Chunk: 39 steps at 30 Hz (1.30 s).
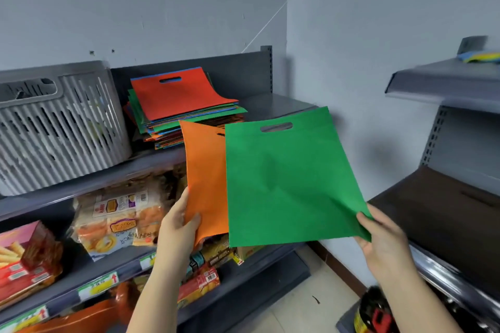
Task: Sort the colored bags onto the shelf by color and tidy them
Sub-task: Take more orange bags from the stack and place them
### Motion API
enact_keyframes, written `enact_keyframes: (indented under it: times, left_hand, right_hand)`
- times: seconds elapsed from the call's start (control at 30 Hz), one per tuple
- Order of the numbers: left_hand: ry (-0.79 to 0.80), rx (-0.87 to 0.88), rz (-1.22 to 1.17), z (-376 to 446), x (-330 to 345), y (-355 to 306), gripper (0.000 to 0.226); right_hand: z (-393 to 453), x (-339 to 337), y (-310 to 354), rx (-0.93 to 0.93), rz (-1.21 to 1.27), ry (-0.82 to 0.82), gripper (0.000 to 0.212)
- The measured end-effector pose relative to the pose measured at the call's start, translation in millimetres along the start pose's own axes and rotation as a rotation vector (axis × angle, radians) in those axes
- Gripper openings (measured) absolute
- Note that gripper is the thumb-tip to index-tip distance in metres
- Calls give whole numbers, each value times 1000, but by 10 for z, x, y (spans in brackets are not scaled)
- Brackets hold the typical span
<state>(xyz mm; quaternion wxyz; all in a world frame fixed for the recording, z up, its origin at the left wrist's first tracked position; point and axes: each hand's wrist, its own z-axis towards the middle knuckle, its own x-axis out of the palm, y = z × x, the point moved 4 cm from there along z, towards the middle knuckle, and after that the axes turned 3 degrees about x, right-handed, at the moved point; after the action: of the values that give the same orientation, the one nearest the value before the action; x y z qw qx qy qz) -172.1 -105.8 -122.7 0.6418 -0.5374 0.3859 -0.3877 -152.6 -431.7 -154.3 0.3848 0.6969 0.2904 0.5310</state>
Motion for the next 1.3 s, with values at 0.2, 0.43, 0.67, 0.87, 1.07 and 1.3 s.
enact_keyframes:
  times: [0.2, 0.43, 0.67, 0.87, 1.07, 1.3]
  left_hand:
    - [190, -4, -101, -409, 453, 11, 57]
    - [384, 95, -190, -599, 1029, -61, 51]
    - [646, 88, -331, -449, 1703, -142, 51]
    - [775, 141, -443, -365, 2239, -330, 47]
    - [876, 181, -445, -263, 2721, -380, 49]
    - [923, 158, -503, -263, 3049, -377, 48]
  right_hand:
    - [-403, -651, 223, -55, 34, -173, 29]
    - [-870, -1361, 530, -139, 111, -418, 36]
    - [-1196, -1844, 766, -215, 186, -662, 33]
    - [-1450, -2168, 892, -310, 201, -840, 28]
    - [-1603, -2456, 1127, -398, 70, -1047, 21]
    - [-1707, -2987, 1291, -374, 43, -1177, 20]
